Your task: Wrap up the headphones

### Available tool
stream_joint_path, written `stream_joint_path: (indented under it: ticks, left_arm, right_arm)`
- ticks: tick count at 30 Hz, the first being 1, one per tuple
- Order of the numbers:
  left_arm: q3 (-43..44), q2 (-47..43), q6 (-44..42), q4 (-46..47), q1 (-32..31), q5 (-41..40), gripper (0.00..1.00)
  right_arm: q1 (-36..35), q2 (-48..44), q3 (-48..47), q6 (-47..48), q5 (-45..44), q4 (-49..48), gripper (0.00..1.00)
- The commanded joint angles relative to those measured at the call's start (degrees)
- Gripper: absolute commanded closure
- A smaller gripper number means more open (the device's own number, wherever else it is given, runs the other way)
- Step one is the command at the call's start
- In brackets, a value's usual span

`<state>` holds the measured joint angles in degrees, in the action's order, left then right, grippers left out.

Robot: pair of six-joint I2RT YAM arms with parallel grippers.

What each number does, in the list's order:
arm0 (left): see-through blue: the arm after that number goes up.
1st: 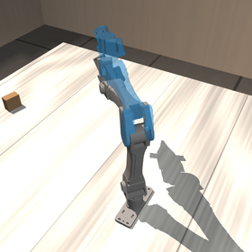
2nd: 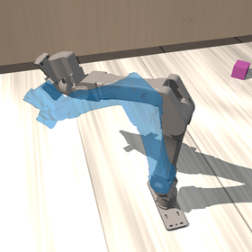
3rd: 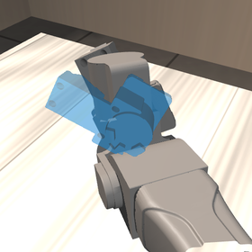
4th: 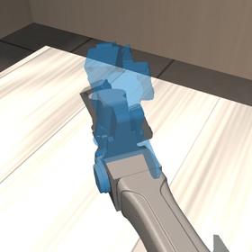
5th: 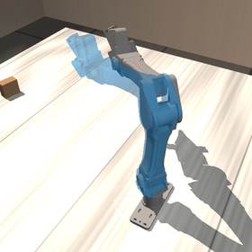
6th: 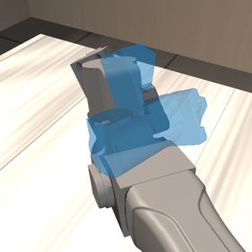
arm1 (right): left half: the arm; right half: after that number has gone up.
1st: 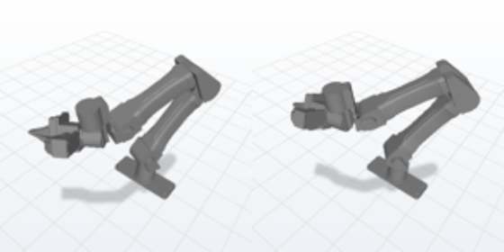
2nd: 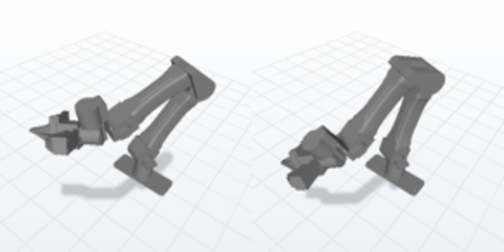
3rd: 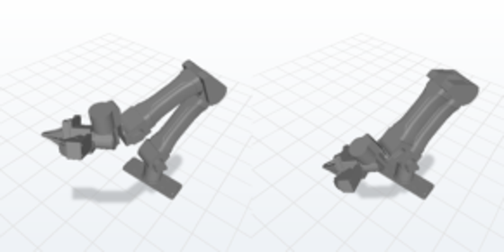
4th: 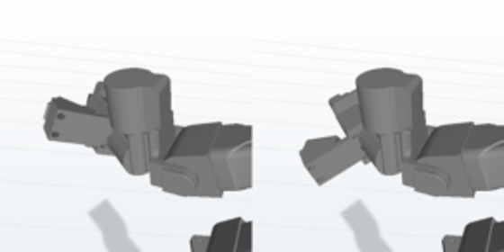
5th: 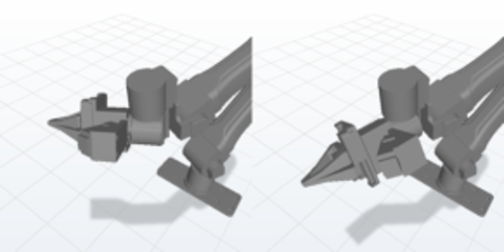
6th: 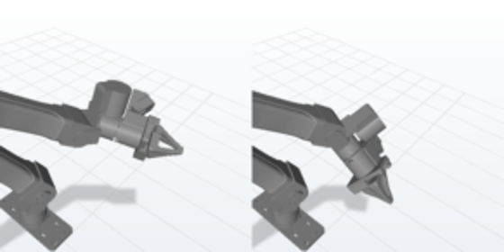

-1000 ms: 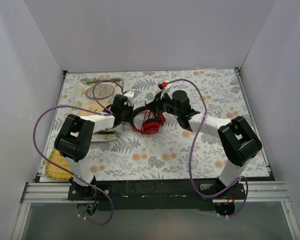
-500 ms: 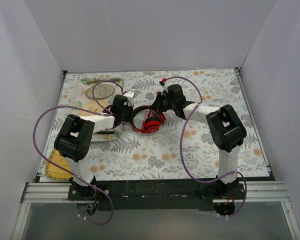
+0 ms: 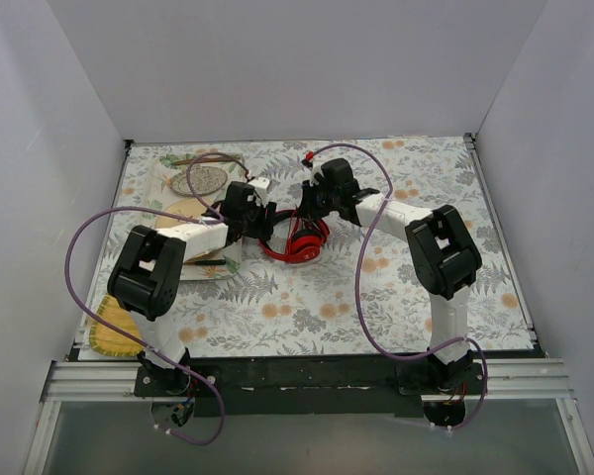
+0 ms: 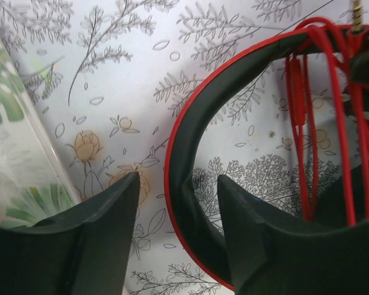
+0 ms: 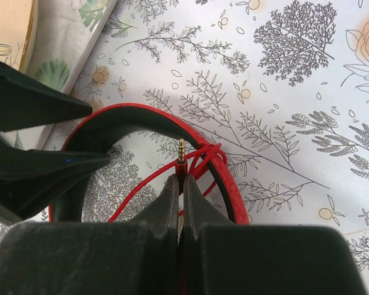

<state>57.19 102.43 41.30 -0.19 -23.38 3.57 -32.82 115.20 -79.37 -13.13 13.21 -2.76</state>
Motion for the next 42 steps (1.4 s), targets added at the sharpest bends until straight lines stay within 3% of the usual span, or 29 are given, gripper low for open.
stream_joint_path:
  ticks: [1, 5, 12, 24, 25, 32, 42]
  left_arm:
    - [5.5, -3.1, -1.2, -2.5, 0.1, 1.5, 0.43]
    - [7.0, -4.8, -0.7, -2.5, 0.0, 3.8, 0.41]
    - [9.8, -1.5, 2.6, -6.0, 0.0, 17.1, 0.6]
    - [14.3, 4.6, 4.2, -7.1, -0.4, 24.8, 0.56]
    - [14.4, 5.1, 4.1, -7.3, -0.5, 24.4, 0.58]
    - [14.4, 6.6, 3.9, -8.2, -0.5, 24.3, 0.99]
    - [10.2, 0.0, 5.5, -3.4, -0.5, 18.9, 1.0]
  right_arm:
    - [-0.1, 0.6, -2.6, 2.0, -0.8, 2.2, 0.99]
    - [-0.1, 0.6, -2.1, 1.5, -0.2, 1.9, 0.99]
    - [0.0, 0.5, -0.3, -1.2, 3.5, -1.7, 0.99]
    - [0.0, 0.3, 0.2, -3.7, 4.3, -3.5, 0.99]
    - [0.0, 0.3, 0.4, -4.0, 4.5, -3.6, 0.99]
    - [0.0, -0.4, 0.1, -2.8, 3.1, -2.6, 0.99]
    - [-0.1, 0.1, -1.2, 5.2, 6.3, 9.4, 0.99]
